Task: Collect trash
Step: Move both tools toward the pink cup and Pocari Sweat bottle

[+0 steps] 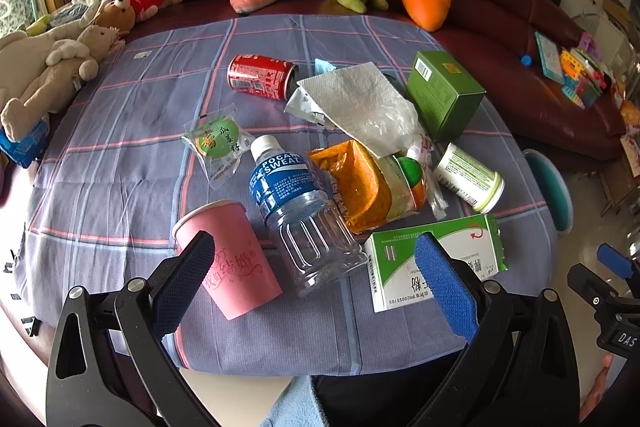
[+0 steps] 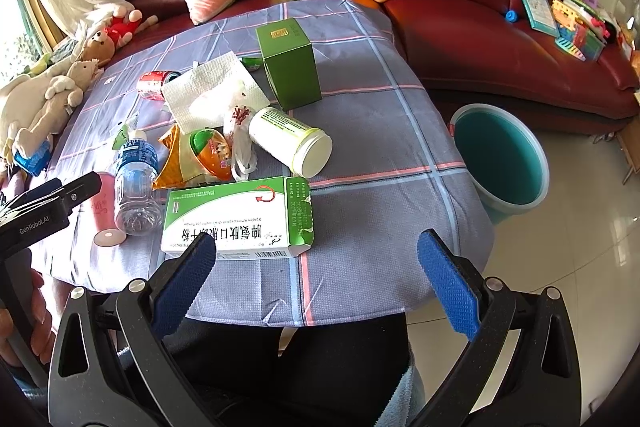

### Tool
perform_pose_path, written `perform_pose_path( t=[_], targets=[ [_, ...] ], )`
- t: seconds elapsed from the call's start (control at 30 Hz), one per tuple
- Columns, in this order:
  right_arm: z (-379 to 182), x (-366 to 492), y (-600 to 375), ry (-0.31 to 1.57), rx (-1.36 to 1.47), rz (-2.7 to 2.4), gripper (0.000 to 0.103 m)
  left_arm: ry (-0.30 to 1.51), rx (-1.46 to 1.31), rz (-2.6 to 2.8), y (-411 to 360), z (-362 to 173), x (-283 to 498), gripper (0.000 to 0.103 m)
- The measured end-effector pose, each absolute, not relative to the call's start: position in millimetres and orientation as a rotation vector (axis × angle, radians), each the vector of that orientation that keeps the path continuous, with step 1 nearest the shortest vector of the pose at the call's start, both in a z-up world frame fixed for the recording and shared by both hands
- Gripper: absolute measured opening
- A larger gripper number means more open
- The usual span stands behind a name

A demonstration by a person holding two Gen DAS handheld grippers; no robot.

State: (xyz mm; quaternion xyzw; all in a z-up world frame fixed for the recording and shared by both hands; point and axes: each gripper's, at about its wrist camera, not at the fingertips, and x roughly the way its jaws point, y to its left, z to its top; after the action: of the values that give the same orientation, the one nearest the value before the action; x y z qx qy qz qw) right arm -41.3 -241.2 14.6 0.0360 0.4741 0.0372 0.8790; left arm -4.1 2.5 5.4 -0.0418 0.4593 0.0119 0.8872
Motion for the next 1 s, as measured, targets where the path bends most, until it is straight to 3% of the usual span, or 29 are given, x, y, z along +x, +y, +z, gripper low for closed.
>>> perform_pose_path(
  t=[1.0],
  targets=[
    [-4.5, -37.5, -231.3, 1.035, 0.055, 0.093, 0.097, 1.018, -0.130, 0.023, 14.8, -18.9, -2.3, 0.100]
  ],
)
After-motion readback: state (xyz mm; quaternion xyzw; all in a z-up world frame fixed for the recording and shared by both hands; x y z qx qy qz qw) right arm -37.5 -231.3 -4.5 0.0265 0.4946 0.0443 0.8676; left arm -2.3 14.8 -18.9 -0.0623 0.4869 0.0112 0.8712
